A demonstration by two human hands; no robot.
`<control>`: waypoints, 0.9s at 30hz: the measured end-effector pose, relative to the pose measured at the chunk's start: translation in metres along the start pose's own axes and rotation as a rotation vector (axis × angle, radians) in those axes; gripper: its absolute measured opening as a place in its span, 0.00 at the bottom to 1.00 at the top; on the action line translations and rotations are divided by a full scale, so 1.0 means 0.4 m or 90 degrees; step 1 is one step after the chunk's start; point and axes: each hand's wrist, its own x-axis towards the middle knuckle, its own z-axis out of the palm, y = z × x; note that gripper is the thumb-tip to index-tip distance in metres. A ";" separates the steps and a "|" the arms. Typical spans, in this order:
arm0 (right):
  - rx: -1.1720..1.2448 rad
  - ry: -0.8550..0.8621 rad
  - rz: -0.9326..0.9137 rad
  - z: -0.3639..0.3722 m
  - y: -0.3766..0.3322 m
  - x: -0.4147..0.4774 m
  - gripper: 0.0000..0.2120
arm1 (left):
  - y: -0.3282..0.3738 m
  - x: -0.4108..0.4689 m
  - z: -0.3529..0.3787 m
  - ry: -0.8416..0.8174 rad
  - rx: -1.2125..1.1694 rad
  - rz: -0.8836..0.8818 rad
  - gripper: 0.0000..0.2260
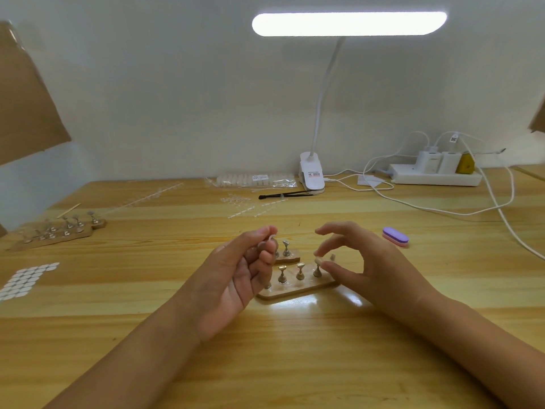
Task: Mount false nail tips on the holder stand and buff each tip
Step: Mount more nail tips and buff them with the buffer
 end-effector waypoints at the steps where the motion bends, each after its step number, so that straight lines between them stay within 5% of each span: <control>1: 0.001 0.000 0.000 0.000 0.000 0.000 0.22 | 0.000 0.000 0.001 0.003 -0.001 -0.002 0.08; 9: -0.010 0.004 -0.033 0.009 0.025 0.001 0.07 | -0.005 0.000 0.000 0.024 0.012 0.007 0.23; 16: -0.017 0.006 -0.062 0.011 0.025 0.001 0.05 | -0.006 0.003 0.001 0.011 0.038 0.002 0.11; 27: 0.028 -0.006 -0.024 0.014 0.028 0.004 0.08 | -0.007 -0.001 0.007 0.015 0.052 0.003 0.10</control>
